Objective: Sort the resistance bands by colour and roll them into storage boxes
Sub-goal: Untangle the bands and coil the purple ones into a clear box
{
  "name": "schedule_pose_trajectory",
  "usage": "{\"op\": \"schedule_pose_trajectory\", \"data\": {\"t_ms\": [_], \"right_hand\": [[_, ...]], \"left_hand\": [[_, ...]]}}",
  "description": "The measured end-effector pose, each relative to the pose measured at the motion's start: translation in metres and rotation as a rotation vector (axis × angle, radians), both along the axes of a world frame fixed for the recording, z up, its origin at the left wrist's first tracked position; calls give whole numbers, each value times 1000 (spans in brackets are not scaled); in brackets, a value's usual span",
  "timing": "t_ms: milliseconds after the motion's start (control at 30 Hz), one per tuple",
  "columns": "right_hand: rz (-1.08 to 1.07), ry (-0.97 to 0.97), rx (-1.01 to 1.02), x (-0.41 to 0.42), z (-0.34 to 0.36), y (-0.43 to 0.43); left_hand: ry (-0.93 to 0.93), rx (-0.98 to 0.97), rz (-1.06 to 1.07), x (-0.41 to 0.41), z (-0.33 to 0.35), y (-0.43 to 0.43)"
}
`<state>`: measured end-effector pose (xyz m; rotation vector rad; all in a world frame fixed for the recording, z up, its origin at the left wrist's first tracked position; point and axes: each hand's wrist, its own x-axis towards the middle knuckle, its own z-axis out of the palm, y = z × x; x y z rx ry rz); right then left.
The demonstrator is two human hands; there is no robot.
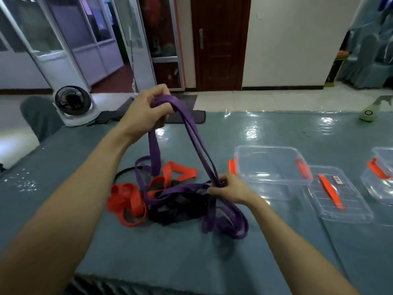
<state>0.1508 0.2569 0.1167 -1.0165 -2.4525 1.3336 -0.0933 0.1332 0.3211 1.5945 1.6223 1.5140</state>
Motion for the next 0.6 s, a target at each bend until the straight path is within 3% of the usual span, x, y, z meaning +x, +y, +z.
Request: {"op": "schedule_pose_trajectory", "data": {"t_ms": [100, 200, 300, 400, 467, 600], "right_hand": [[33, -71, 108, -16, 36, 17], [-1, 81, 194, -33, 115, 36], [23, 160, 365, -44, 203, 45], [77, 196, 515, -45, 275, 38], [172, 88, 528, -44, 306, 24], [334, -373, 326, -37, 322, 6]], "left_hand": [[-42, 18, 204, -48, -14, -41], [-140, 21, 392, -85, -42, -71], [-89, -163, 467, -106, -81, -86], [47, -404, 354, -98, -119, -86], [100, -477, 281, -78, -135, -74], [87, -461, 205, -36, -147, -42]]}}
